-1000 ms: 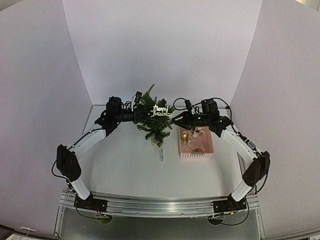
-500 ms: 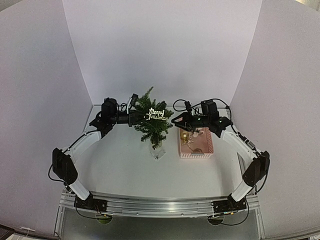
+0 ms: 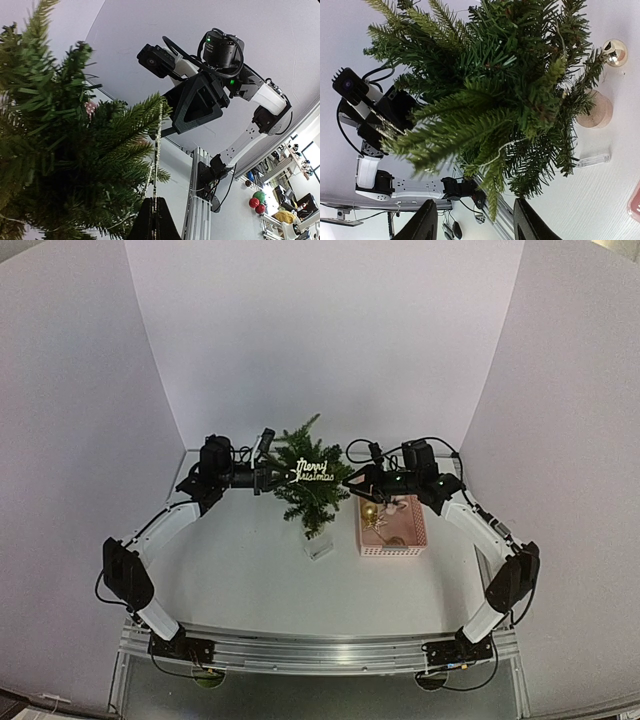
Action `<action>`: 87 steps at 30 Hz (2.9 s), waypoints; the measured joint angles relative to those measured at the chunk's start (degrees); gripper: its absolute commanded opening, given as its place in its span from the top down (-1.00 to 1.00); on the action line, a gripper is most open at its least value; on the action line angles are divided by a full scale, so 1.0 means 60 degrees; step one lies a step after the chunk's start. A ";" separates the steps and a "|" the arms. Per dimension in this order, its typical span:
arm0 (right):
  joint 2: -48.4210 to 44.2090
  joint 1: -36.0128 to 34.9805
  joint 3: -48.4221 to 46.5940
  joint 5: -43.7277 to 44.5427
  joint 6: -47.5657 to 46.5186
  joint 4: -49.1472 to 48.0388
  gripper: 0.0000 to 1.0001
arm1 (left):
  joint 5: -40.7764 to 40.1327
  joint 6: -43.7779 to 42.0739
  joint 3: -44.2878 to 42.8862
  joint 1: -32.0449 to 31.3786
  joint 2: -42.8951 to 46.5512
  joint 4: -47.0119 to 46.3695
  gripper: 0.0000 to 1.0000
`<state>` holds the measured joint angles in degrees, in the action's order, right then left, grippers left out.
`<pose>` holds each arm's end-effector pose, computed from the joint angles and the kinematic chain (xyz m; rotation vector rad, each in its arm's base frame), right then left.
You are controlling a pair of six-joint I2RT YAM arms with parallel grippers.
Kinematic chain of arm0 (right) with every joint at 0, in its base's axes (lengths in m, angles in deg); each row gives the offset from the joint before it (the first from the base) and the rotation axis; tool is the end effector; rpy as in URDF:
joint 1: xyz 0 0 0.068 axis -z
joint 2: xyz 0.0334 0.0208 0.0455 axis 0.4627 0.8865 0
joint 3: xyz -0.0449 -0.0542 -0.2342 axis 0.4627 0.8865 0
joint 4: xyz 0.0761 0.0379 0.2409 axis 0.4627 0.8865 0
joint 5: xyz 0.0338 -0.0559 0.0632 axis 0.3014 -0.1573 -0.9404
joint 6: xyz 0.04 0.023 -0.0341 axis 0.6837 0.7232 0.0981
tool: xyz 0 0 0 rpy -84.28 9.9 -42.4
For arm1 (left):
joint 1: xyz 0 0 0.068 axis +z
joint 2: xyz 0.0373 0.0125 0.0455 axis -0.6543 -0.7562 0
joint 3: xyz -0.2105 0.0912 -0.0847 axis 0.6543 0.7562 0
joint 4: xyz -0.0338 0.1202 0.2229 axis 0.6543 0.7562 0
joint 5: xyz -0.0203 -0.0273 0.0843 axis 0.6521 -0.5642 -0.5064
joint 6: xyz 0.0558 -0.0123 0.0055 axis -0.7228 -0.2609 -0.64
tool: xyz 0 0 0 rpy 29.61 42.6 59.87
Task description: Decorate the small christmas tree
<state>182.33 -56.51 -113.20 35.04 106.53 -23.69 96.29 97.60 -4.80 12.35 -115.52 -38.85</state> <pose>0.3227 0.2071 0.3403 -0.1564 2.2418 1.4424 0.3170 -0.2098 0.3453 0.8586 1.7314 -1.4295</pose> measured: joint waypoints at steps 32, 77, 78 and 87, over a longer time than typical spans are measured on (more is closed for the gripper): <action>0.0095 0.0000 -0.0055 -0.0228 -0.0056 -0.0004 -0.04 | -0.0025 -0.0534 0.0427 0.0055 -0.0423 0.0022 0.55; -0.0208 0.0726 0.0257 0.1649 -0.0304 0.0418 -0.27 | -0.0321 -0.1528 0.1261 0.0926 0.1566 0.0960 -0.95; -0.0250 0.0870 0.0269 0.2029 -0.0360 0.0669 -0.27 | -0.0326 -0.1507 0.1358 0.0956 0.1693 0.0919 -0.95; 0.0371 0.1498 -0.0166 0.4925 -0.1310 0.3118 0.35 | -0.1219 -0.0911 0.2314 0.1795 0.2798 0.0104 -0.97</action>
<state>184.55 -47.53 -114.19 64.59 98.67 -4.98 88.97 92.13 9.08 23.12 -98.74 -38.23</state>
